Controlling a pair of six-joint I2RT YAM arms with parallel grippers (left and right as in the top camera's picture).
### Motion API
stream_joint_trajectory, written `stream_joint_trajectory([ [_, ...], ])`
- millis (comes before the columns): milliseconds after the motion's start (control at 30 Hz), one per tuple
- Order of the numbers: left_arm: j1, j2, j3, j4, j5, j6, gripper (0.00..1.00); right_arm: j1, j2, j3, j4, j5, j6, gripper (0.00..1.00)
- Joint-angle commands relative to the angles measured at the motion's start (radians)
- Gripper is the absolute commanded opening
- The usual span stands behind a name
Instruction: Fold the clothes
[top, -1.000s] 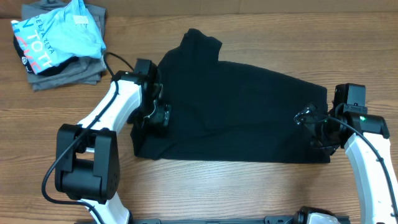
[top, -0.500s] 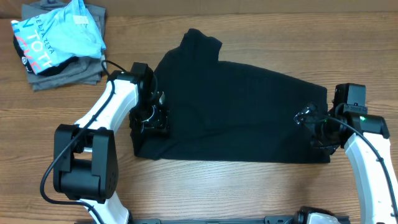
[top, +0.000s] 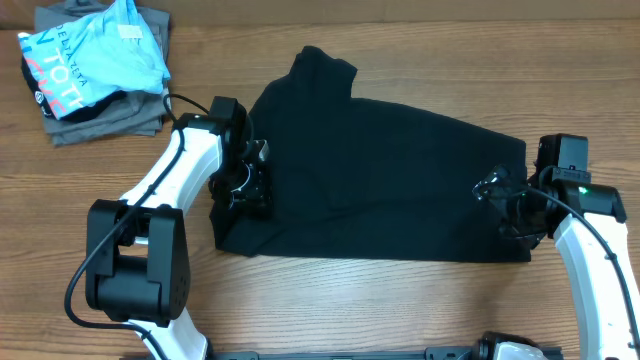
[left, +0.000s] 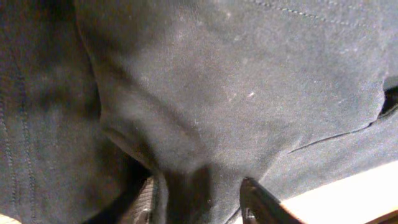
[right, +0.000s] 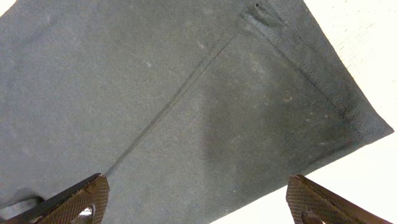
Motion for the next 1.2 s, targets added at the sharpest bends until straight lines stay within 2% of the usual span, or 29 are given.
stream_joint_trajectory([
  [0,0.003,0.013,0.012,0.015,0.012,0.018,0.25,-0.007,0.002,-0.006,0.0,0.001,-0.008,0.95],
  [133,0.004,0.013,0.012,0.069,-0.027,0.017,0.04,-0.007,0.002,-0.006,0.0,0.001,-0.008,0.95],
  [400,0.029,0.013,0.016,0.155,-0.059,0.017,0.04,-0.007,0.002,-0.006,0.001,0.002,-0.008,0.96],
  [867,0.136,0.013,0.021,0.166,-0.115,0.013,0.04,-0.007,0.002,-0.006,0.008,0.031,-0.007,0.95],
  [900,0.145,0.013,0.021,0.166,-0.117,0.013,0.1,-0.007,0.002,-0.006,0.008,0.031,-0.007,0.95],
  [933,0.15,0.013,0.021,0.167,-0.117,0.013,0.21,-0.007,0.002,-0.006,0.01,0.031,-0.007,0.95],
  [1000,0.16,0.013,0.023,0.166,-0.117,0.014,0.86,-0.007,0.002,-0.006,0.014,0.031,-0.007,0.95],
  [1033,0.162,0.013,0.028,0.165,-0.117,0.014,0.97,-0.007,0.002,-0.006,0.017,0.031,-0.007,0.95],
  [1067,0.162,0.013,0.038,0.158,-0.117,0.014,1.0,-0.007,0.002,-0.006,0.018,0.031,-0.007,0.95],
  [1167,0.161,0.013,0.09,0.11,-0.117,-0.003,1.0,-0.007,0.003,-0.006,0.018,0.026,-0.007,0.95],
])
